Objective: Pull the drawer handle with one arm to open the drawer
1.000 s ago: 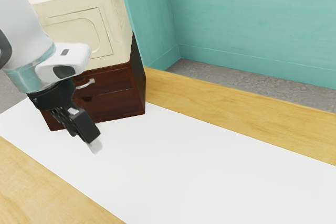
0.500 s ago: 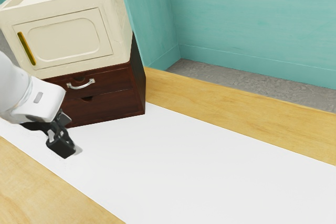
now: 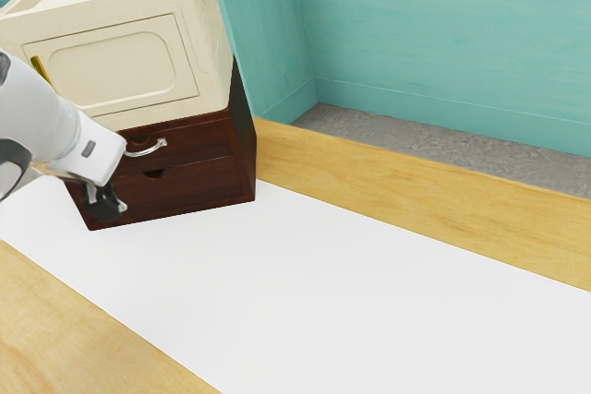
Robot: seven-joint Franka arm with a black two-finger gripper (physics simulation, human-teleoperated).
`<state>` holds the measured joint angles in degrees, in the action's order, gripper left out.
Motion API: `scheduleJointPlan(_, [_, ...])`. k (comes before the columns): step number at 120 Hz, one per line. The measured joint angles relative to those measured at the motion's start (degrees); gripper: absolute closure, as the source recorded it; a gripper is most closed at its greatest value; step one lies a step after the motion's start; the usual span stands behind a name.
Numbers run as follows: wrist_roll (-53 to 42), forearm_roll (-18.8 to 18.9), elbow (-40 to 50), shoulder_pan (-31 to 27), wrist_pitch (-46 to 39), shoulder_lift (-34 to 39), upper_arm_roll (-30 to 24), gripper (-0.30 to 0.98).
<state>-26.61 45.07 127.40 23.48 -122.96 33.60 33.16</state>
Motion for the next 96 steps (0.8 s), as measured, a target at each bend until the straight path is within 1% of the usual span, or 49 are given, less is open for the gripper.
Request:
scheduleJointPlan(16, [-0.68, 1.53, -0.85, 3.54, -2.39, -1.93, 4.50, 0.00])
scheduleJointPlan(28, [-1.10, 2.65, -2.76, 7.45, -3.57, -3.63, 8.72, 0.00])
scheduleJointPlan(42, [-1.87, 4.56, -3.50, 8.54, -4.64, -4.82, 10.67, 0.00])
scheduleJointPlan(60, [-3.74, 6.11, -3.54, 8.70, -5.70, -5.07, 12.26, 0.00])
scheduleJointPlan(96, [-6.33, 6.88, -4.77, 13.44, -7.86, -7.99, 18.43, 0.00])
